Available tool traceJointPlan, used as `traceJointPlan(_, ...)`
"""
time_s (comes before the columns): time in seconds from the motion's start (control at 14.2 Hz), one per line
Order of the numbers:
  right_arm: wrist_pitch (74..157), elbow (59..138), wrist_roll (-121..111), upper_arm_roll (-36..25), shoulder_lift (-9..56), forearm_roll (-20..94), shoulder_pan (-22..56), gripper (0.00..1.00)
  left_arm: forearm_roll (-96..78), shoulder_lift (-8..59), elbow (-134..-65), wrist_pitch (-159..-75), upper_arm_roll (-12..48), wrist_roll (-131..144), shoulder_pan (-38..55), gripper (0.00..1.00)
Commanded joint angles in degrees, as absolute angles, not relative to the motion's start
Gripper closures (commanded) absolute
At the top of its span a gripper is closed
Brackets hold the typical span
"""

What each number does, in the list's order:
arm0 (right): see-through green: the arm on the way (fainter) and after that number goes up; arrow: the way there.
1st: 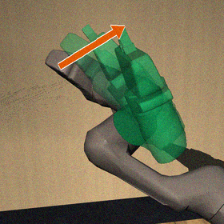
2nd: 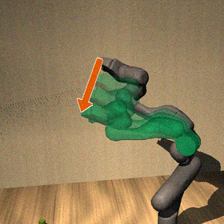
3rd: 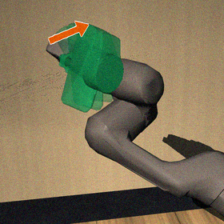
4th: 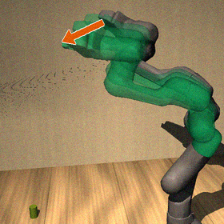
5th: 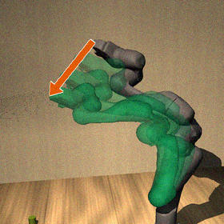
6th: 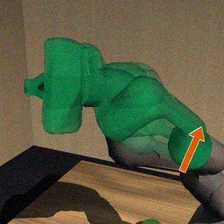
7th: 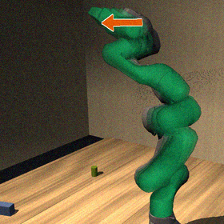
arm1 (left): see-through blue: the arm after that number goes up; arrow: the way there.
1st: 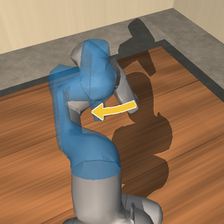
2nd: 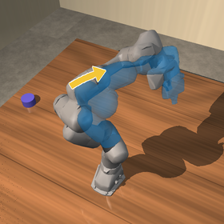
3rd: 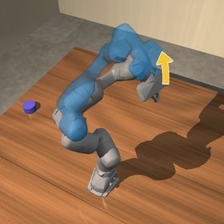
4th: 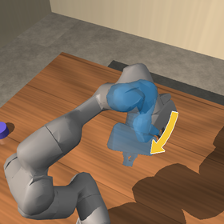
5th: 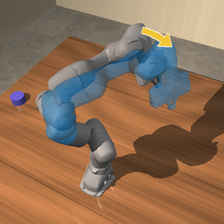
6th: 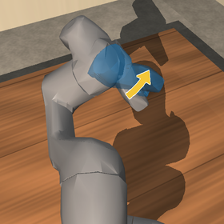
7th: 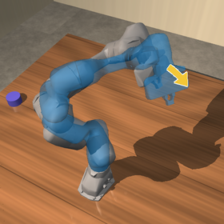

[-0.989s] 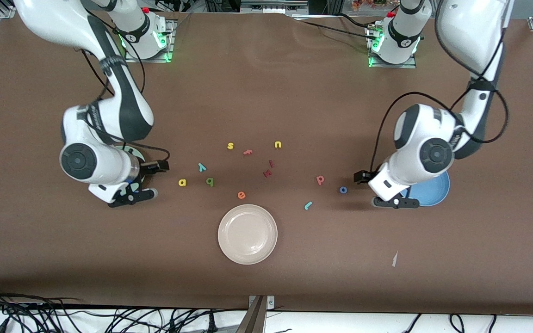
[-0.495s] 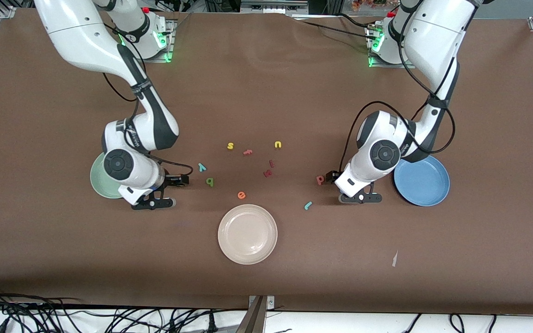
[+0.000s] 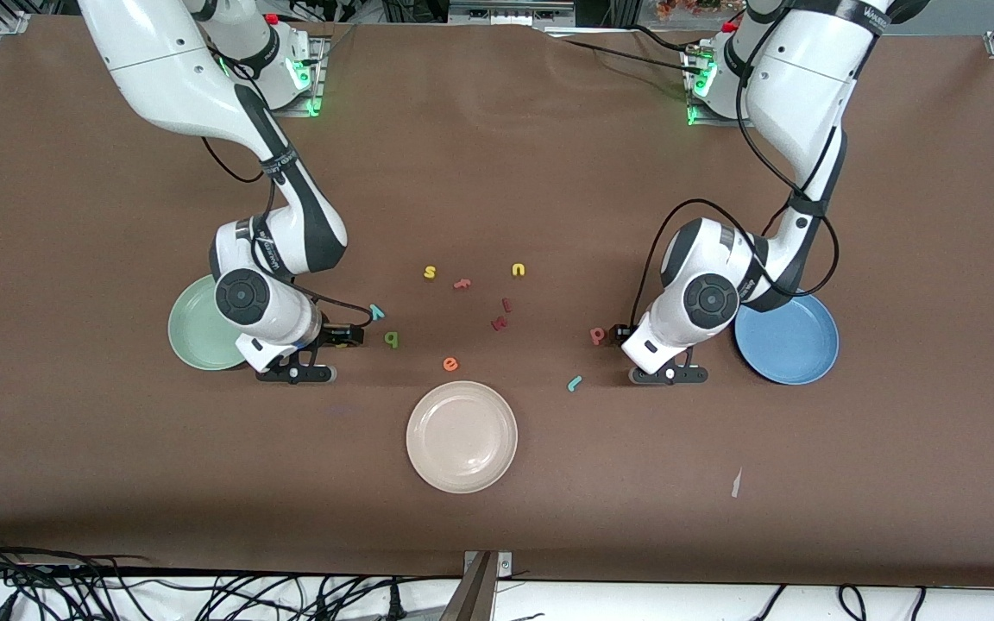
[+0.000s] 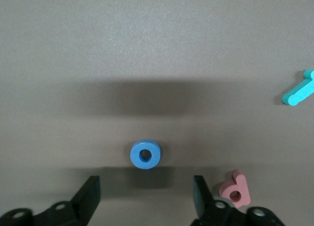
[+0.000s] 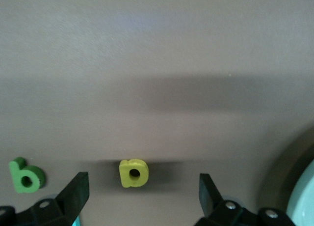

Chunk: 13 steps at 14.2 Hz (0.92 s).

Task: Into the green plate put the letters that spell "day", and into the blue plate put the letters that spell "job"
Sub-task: 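Set the o on blue with the left gripper while the right gripper sets D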

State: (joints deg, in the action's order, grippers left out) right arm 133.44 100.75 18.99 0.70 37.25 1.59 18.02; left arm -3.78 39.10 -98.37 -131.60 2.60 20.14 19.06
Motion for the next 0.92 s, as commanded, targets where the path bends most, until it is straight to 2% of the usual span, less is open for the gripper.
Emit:
traceJointPlan(0.0, 136.66, 102.83, 22.93, 0.79, 37.0, 1.5, 19.5, 0.11, -2.99, 41.13, -95.54, -131.4, 2.02, 20.13, 19.69, 0.22)
traceJointPlan(0.14, 137.72, 103.09, 23.2, 0.79, 37.09, 1.41, 19.69, 0.23, -2.73, 42.18, -94.4, -131.4, 2.02, 20.21, 19.78, 0.25)
traceJointPlan(0.28, 137.72, 103.01, 23.12, 0.7, 37.09, 0.79, 19.6, 0.41, -2.72, 42.63, -94.31, -131.4, 2.02, 20.21, 19.78, 0.29)
traceJointPlan(0.42, 138.25, 102.92, 23.12, 0.7, 37.7, 0.79, 19.42, 0.46, -2.64, 42.71, -94.31, -131.4, 2.02, 20.04, 19.69, 0.37)
traceJointPlan(0.64, 138.6, 103.01, 23.03, 0.62, 37.88, 0.7, 19.51, 0.69, -2.55, 43.07, -94.31, -131.4, 2.02, 19.95, 19.69, 0.54)
traceJointPlan(0.78, 138.69, 103.01, 23.03, 0.62, 38.4, 0.7, 19.6, 0.76, -1.15, 43.07, -94.31, -131.4, 2.02, 19.95, 19.6, 0.65)
traceJointPlan(0.85, 138.69, 102.92, 22.85, 0.7, 38.5, 0.7, 19.6, 0.86, -1.06, 43.07, -94.31, -131.4, 2.02, 19.95, 19.51, 0.71)
